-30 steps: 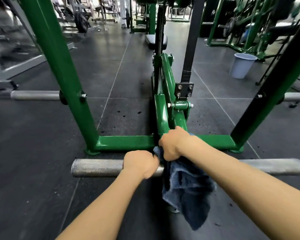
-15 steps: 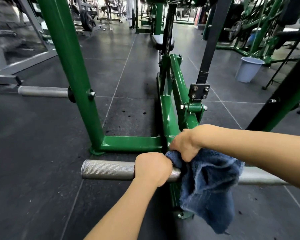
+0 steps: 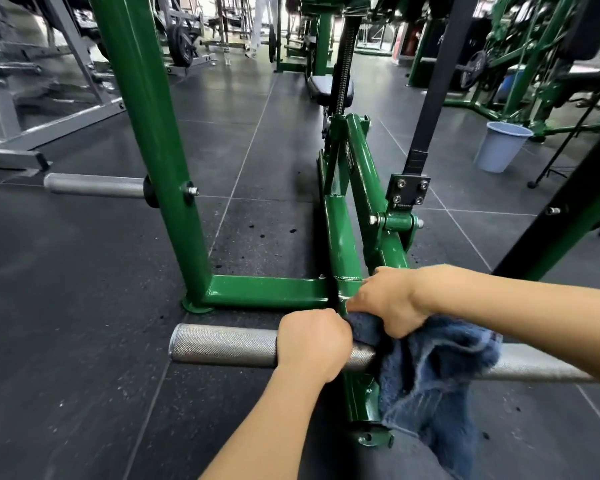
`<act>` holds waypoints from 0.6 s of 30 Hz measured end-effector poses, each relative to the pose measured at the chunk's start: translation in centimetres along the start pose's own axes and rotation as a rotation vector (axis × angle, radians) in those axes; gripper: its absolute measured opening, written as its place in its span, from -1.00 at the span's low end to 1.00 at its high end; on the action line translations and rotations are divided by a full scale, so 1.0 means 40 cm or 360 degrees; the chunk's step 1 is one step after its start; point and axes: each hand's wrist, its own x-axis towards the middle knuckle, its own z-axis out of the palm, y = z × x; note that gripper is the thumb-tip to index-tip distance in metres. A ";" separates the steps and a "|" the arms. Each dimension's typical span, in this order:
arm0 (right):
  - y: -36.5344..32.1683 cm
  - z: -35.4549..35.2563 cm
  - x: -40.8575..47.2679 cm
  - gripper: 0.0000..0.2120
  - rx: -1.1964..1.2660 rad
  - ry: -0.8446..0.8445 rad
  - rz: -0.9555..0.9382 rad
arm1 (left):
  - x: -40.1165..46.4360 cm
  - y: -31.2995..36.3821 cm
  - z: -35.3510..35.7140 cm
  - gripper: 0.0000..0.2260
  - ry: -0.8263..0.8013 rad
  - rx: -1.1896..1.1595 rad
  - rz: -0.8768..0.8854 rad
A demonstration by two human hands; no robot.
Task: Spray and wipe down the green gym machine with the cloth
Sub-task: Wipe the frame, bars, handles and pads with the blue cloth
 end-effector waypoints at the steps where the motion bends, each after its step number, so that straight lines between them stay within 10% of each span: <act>1: 0.009 0.001 -0.014 -0.65 0.0029 -0.0002 -0.0011 | 0.000 0.001 -0.001 -0.78 0.0001 0.0009 -0.0003; 18: -0.109 0.030 -0.015 -0.75 0.0482 0.0514 0.0514 | 0.033 -0.067 0.008 -0.59 -0.0174 -0.0991 -0.0310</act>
